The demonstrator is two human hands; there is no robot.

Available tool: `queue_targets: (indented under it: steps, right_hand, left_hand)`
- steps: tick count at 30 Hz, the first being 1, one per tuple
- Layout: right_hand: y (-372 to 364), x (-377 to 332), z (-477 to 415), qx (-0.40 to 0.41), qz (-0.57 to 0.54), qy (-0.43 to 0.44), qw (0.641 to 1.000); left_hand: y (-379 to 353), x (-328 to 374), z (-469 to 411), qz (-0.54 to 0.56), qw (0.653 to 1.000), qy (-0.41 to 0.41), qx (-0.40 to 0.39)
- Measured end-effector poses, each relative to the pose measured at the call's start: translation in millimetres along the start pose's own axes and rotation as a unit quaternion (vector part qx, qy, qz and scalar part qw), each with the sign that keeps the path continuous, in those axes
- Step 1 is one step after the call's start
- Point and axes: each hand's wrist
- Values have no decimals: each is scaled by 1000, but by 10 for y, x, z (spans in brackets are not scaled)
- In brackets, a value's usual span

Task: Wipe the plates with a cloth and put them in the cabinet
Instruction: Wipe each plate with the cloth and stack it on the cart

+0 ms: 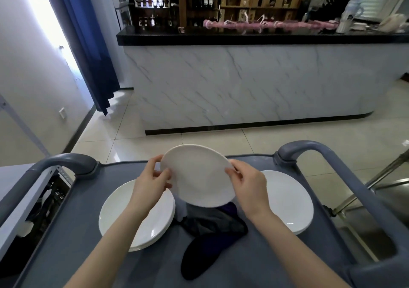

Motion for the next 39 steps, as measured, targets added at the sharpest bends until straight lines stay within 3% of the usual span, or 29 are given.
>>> queue_targets:
  steps: [2,4,10,16,21,28,39]
  right_hand:
    - [87,130,6,-8,-38,-64,997]
    - [169,274,15,-13,-80,-137,987]
    - [427,628,83,-16,-235,-313,920]
    - [769,1003,114,12,-217,-335,917]
    - [1031,1338,95,18,-97,-343,934]
    - [1210,1754,79,10,-13,-370,929]
    - [1233,2064,68,-13,43,-364,930]
  left_hand:
    - [-45,-43,-52,-93,995,-24,21]
    - [-124,-118,-78,-115,993,-23,23]
    - [-573,-219,-75,15,998,32,-55]
    - [-1076,-215,-135,24,995,65,-75]
    - [-1550,-192,-107,19,990,93,-100]
    - [-2094,-242,-42,-1,992,115,-46]
    - [-2484,-354,8,-31,989,132,-51]
Point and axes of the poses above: each hand's wrist, its own z-axis away from the middle knuckle, its own y-axis out of the back of the hand, x = y × z, and after that the axes turned 5 degrees about -y, right-handed
